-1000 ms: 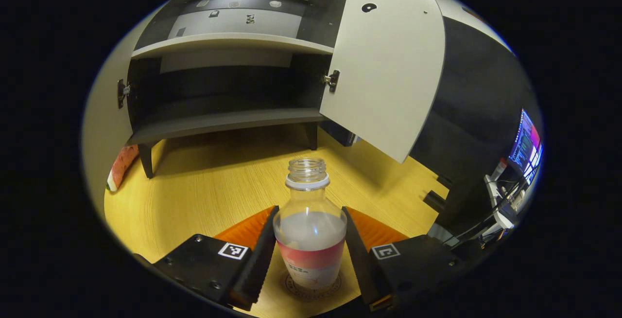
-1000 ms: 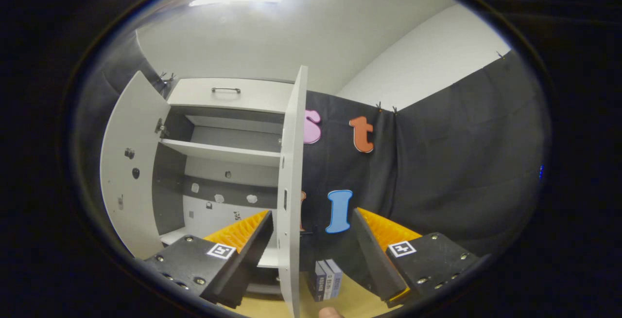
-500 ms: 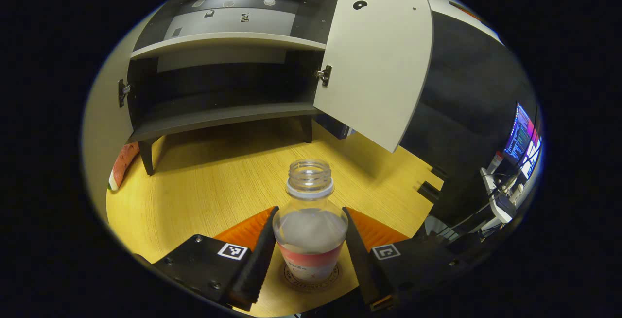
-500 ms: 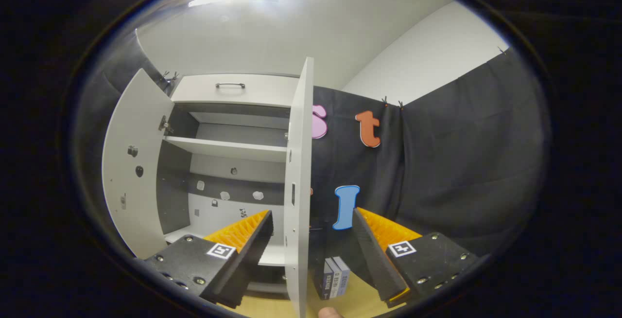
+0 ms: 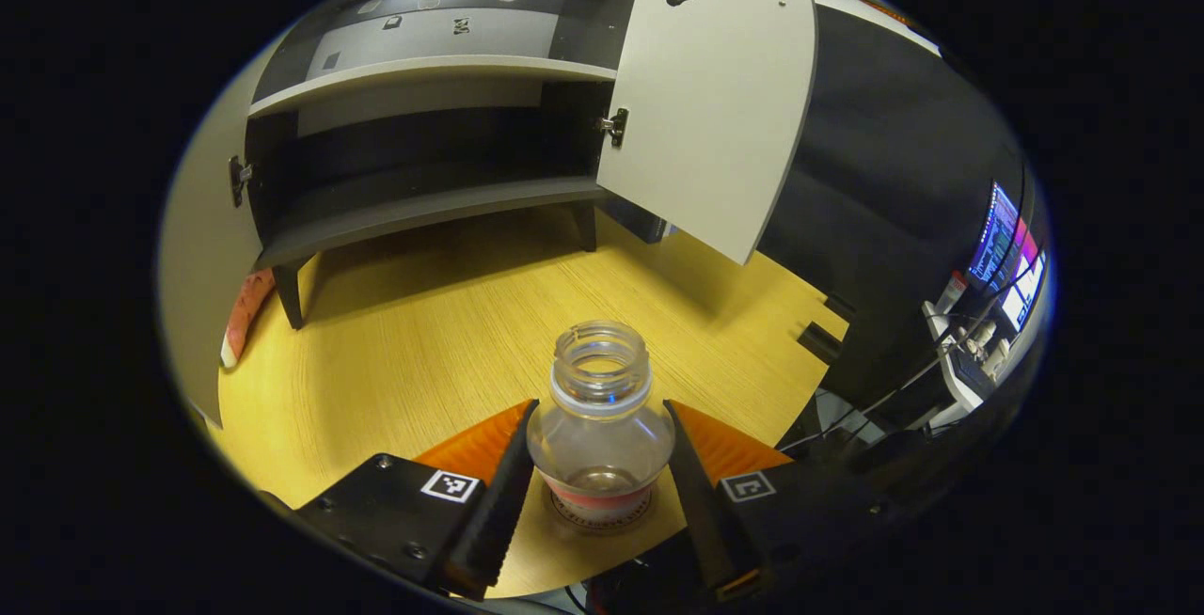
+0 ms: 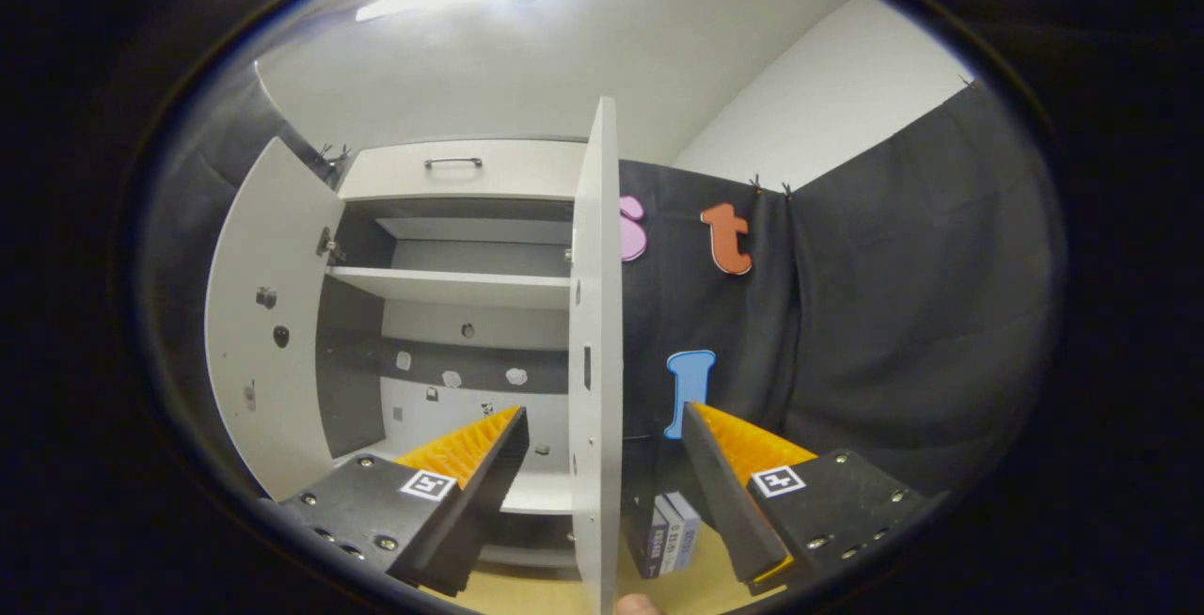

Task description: Grasp the bottle in the cabinet with the left hand and place it on the coaster, then close the right door with the right hand and the left door with the left hand.

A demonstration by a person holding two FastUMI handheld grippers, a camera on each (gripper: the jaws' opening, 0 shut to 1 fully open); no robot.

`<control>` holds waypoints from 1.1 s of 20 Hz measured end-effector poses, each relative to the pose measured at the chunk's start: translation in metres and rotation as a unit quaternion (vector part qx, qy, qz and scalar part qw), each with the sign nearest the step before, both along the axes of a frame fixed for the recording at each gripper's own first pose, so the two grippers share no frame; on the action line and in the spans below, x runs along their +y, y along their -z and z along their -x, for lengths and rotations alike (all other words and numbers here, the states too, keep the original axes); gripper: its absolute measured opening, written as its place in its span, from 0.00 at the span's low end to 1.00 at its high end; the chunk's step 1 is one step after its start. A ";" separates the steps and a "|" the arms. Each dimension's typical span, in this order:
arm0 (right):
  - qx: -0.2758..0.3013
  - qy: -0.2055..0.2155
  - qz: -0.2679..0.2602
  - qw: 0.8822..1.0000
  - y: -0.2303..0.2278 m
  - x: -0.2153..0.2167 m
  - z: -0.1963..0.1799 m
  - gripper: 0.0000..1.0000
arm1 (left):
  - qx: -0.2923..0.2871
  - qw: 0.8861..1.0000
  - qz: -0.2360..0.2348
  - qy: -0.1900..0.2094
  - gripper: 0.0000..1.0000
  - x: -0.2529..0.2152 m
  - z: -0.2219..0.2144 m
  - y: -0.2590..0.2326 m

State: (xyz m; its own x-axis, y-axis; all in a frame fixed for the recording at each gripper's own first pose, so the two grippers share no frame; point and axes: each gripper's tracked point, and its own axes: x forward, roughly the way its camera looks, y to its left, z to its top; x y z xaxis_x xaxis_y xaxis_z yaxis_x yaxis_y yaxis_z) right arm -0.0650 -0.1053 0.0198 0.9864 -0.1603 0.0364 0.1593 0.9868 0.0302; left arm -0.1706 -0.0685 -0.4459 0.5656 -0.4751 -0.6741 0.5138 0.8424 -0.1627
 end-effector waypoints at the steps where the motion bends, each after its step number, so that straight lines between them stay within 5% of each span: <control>1: 0.001 0.001 -0.003 1.000 0.001 -0.001 0.000 0.98 | -0.001 1.000 -0.003 0.001 0.78 0.000 0.000 -0.001; 12: 0.001 0.012 -0.008 1.000 0.003 -0.009 0.002 0.98 | 0.021 0.999 -0.024 0.036 0.80 -0.003 0.013 0.005; 22: 0.004 0.002 -0.012 1.000 0.008 -0.003 -0.003 0.98 | -0.029 0.999 -0.019 0.025 0.81 -0.009 0.001 -0.026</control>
State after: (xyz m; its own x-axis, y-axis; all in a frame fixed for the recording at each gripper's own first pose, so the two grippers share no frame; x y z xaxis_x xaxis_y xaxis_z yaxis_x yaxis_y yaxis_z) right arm -0.0622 -0.1083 0.0123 0.9860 -0.1651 0.0255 0.1635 0.9851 0.0533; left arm -0.1714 -0.0771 -0.4198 0.5809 -0.4776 -0.6591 0.5624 0.8209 -0.0992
